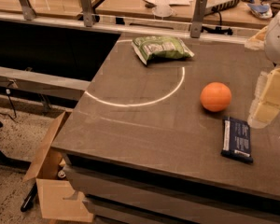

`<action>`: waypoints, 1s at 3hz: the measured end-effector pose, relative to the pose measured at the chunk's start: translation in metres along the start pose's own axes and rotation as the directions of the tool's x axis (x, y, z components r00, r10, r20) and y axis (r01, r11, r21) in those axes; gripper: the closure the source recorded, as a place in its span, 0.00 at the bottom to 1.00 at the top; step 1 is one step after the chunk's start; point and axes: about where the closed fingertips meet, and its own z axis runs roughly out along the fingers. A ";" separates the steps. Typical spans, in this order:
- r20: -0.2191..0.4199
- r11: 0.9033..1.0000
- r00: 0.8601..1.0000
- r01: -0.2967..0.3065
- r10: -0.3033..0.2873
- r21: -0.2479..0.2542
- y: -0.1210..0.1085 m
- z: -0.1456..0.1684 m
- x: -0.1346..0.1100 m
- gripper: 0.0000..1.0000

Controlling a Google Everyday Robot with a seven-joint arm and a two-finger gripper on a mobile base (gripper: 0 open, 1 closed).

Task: Pick orange

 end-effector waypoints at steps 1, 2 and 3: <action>0.000 1.000 1.000 0.000 0.000 0.000 0.000 0.000 0.000 0.00; 0.009 1.000 1.000 -0.006 0.006 0.020 -0.002 -0.001 0.000 0.00; 0.144 0.980 0.972 -0.193 0.184 0.049 -0.017 0.018 0.035 0.00</action>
Offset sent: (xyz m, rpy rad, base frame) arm 0.0033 -0.0022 -0.0009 0.0153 -0.0314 -0.0183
